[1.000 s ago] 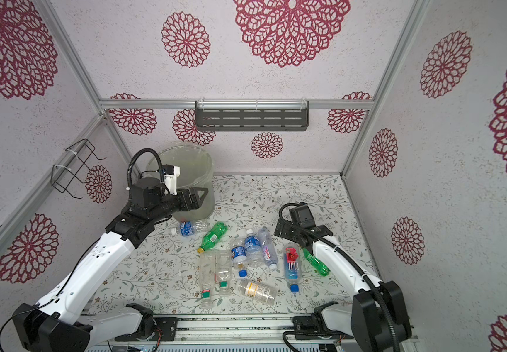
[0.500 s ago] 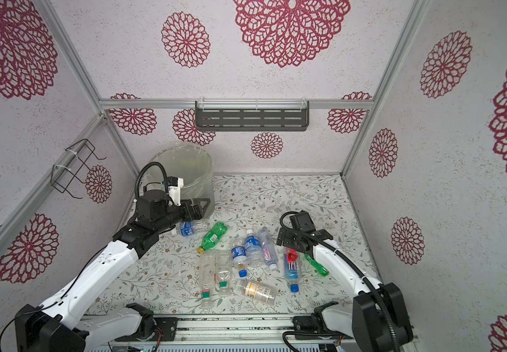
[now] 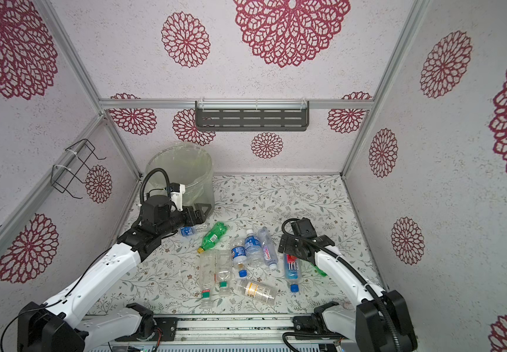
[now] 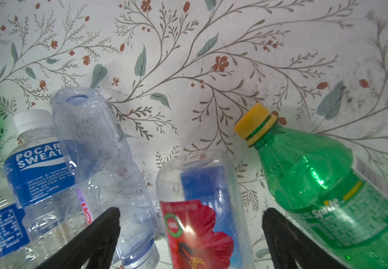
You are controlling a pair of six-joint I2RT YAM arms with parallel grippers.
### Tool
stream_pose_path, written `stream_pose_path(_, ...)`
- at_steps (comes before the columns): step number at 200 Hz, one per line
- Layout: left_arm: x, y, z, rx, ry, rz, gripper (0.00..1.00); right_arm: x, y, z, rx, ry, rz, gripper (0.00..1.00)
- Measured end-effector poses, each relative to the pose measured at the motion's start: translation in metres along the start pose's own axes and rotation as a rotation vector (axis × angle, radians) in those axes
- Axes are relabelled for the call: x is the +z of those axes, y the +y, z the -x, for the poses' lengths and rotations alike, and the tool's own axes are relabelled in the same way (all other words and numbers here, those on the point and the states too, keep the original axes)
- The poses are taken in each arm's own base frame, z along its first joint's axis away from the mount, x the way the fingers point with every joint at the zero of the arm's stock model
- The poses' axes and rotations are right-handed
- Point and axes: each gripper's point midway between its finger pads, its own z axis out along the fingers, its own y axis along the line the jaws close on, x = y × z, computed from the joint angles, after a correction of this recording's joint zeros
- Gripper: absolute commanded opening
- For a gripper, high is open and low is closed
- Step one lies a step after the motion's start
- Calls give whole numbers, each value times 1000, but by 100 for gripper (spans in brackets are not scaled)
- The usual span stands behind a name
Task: Throw the plastic bottles in the bin
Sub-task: Pick up the plastic bottle from the middle-right of the table.
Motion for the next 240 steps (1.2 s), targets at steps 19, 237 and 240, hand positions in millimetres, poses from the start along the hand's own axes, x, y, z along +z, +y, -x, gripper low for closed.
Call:
stream_pose_path(19,2,6,-7,-18,15,17,97,0,-1,-5,-9,18,-8,99)
stream_pose_path(237,12,28,-31,-78,60,91,97,23,-6,-36,-27,90,-46,60)
stream_pose_path(240,12,28,-31,-78,60,91,97,23,-5,-35,-27,88,-44,59)
